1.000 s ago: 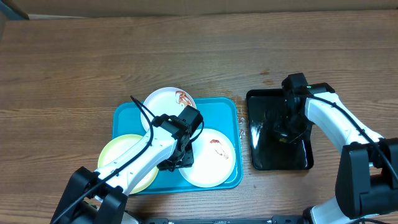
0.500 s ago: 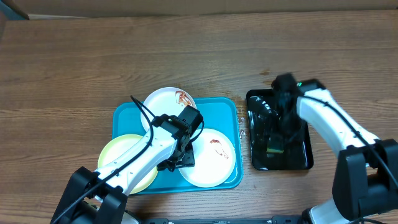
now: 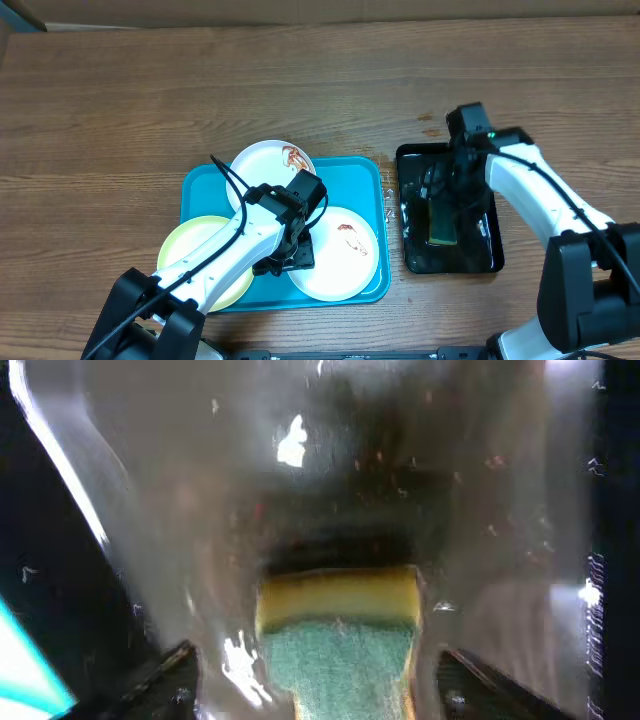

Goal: Clean dirty plates on tray and stack at the side
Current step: 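Lower the right gripper and grasp the green sponge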

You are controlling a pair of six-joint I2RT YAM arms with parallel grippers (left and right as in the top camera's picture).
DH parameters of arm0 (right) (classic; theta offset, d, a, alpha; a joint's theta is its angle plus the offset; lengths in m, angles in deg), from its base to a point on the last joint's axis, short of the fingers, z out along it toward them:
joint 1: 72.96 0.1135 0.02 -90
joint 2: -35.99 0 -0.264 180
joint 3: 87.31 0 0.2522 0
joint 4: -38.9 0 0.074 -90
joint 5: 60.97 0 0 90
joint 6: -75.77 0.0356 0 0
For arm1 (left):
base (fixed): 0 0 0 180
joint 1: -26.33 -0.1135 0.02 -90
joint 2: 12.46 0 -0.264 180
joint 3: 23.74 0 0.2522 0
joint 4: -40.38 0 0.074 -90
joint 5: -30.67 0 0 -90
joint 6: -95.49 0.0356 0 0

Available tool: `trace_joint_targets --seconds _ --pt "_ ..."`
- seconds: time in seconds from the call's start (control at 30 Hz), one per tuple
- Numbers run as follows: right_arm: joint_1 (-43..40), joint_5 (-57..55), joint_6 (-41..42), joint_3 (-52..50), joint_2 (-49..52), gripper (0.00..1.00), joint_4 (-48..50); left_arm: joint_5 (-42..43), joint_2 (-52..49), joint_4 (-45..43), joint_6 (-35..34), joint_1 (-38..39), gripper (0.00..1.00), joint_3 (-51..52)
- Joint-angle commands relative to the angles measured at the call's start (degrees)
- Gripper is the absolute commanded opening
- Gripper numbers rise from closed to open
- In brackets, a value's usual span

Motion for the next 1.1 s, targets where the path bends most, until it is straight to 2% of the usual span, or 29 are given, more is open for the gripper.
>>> trace_joint_targets --seconds 0.0,0.03,0.1,0.17,0.2,0.27,0.4,0.57,0.73,1.0,1.07 --pt "0.2 -0.9 0.0 -4.8 0.0 0.62 5.2 0.5 -0.8 0.0 0.0 0.0 0.65 0.5" --pt "0.2 -0.7 0.0 -5.8 0.0 0.47 6.6 0.5 -0.8 0.1 0.0 0.0 0.64 0.5" --pt "0.2 -0.3 0.0 -7.1 0.0 0.04 9.4 0.5 -0.8 0.1 0.0 0.0 0.64 0.5" --pt "0.2 -0.3 -0.2 -6.9 0.0 0.04 10.4 0.5 -0.8 0.0 0.0 0.0 0.64 0.5" --pt "0.0 -0.2 -0.2 -5.4 0.0 0.08 9.5 0.5 -0.8 -0.1 0.0 0.0 0.63 0.5" --pt "-0.1 -0.2 -0.2 -1.1 -0.2 0.61 4.1 0.5 -0.8 0.0 0.1 0.0 0.63 0.5" --pt "-0.1 -0.2 -0.2 3.4 -0.2 0.65 -5.0 0.5 -0.8 0.2 0.0 0.0 0.63 0.5" --pt "0.1 -0.2 0.1 1.3 -0.1 0.68 -9.3 0.5 -0.8 0.2 0.0 0.0 0.63 0.5" --pt "0.3 -0.2 0.0 -4.4 -0.1 0.76 -5.2 0.4 -0.8 0.1 0.0 0.2 0.60 0.5" --pt "0.3 -0.2 0.0 -6.5 -0.1 0.73 -1.5 -1.3 -0.8 -6.0 -1.1 1.7 0.54 4.4" --pt "0.3 -0.2 0.0 -6.5 -0.1 0.72 -1.5 -2.6 -0.8 -7.4 -1.1 1.3 0.49 4.9"
